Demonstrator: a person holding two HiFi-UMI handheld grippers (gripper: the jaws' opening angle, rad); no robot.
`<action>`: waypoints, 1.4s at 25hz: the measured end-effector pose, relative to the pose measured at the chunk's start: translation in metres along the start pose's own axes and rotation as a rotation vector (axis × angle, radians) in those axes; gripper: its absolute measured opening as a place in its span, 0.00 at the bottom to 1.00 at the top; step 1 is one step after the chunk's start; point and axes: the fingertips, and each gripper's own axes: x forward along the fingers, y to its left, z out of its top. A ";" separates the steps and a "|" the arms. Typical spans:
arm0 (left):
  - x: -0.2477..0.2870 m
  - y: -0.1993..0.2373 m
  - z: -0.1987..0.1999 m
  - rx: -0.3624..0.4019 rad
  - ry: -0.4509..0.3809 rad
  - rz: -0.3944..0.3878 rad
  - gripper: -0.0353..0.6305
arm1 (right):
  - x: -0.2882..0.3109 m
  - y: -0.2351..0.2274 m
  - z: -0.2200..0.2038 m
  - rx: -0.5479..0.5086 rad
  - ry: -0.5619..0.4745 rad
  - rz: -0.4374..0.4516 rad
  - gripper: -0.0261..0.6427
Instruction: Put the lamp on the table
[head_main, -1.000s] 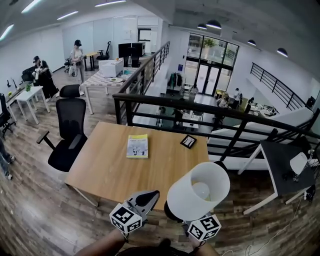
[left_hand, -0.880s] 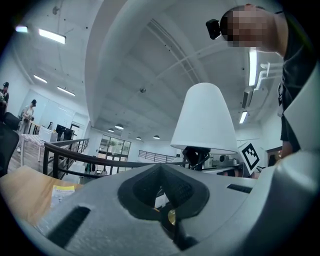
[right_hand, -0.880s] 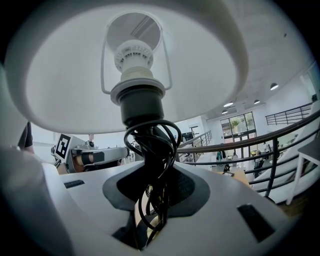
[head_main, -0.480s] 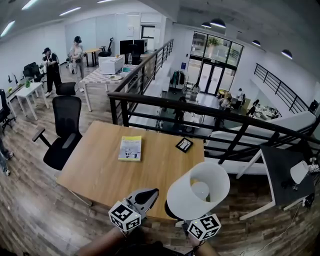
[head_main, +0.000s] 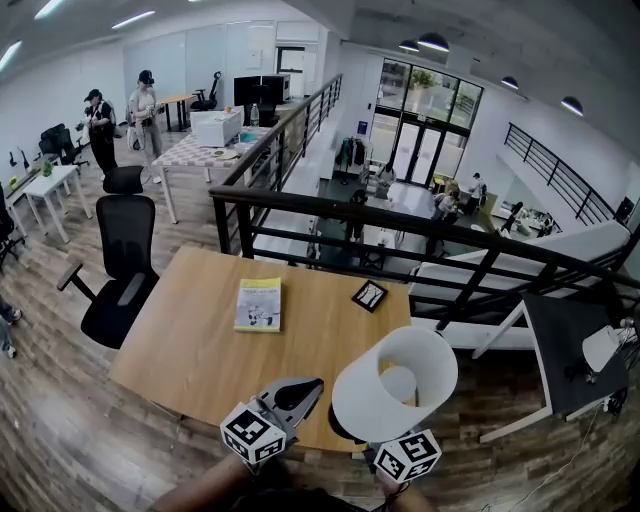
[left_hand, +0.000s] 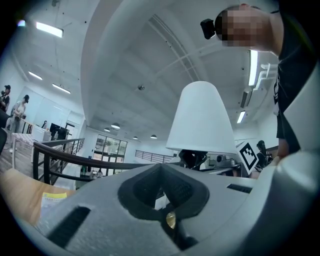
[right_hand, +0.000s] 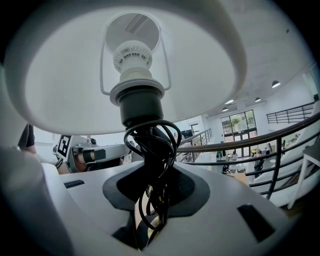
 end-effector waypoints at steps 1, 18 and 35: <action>0.001 0.005 0.001 -0.009 -0.002 -0.006 0.06 | 0.005 0.000 0.001 0.001 -0.001 -0.001 0.20; -0.011 0.108 0.023 0.070 0.041 -0.114 0.06 | 0.105 0.007 0.014 -0.020 -0.028 -0.087 0.21; 0.005 0.147 0.010 0.026 0.029 -0.082 0.06 | 0.144 -0.013 0.000 -0.007 0.001 -0.045 0.21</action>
